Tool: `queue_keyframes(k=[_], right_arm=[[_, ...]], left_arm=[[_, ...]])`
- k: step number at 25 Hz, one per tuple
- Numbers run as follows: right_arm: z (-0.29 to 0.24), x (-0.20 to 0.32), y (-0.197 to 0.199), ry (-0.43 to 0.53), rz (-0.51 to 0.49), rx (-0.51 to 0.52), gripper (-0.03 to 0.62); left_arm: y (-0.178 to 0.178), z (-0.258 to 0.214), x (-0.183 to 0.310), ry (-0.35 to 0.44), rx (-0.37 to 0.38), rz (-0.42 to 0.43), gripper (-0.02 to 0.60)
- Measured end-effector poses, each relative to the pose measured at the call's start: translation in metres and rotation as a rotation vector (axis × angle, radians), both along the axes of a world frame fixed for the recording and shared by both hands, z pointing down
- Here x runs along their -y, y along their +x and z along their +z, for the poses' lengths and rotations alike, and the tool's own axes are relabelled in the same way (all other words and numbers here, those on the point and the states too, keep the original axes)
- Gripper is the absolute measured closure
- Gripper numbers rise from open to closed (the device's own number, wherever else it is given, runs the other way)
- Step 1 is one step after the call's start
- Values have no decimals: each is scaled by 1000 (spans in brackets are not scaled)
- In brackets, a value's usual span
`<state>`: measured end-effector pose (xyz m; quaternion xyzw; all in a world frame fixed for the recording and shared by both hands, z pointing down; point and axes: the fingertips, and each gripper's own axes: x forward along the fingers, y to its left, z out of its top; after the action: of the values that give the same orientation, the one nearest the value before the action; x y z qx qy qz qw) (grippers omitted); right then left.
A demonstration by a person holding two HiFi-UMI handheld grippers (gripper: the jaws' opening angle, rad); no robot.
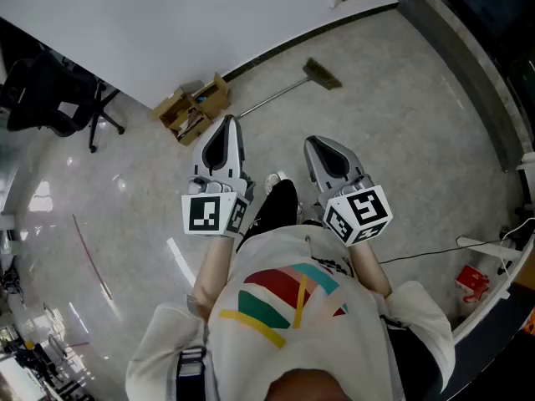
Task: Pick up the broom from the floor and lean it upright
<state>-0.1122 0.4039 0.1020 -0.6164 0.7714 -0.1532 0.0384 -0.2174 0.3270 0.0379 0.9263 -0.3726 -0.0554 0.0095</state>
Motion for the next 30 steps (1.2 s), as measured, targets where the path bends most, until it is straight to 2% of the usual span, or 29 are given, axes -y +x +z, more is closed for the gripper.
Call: queue_keyframes(k=[8, 15, 19, 21, 26, 30], right_arm=[[15, 33, 28, -10, 25, 23, 572], [19, 90, 56, 10, 54, -25, 572], [21, 146, 76, 4, 47, -172, 572], [24, 176, 85, -9, 20, -203, 572], [35, 273, 106, -43, -48, -101, 571], [21, 367, 123, -62, -81, -61, 568]], left_arm=[[20, 10, 33, 12, 28, 13, 537], [46, 23, 92, 8, 22, 35, 535], [65, 30, 152, -5, 14, 26, 537], [70, 36, 186, -17, 14, 4, 535], [83, 52, 285, -71, 18, -48, 535], [93, 48, 371, -56, 43, -74, 535]])
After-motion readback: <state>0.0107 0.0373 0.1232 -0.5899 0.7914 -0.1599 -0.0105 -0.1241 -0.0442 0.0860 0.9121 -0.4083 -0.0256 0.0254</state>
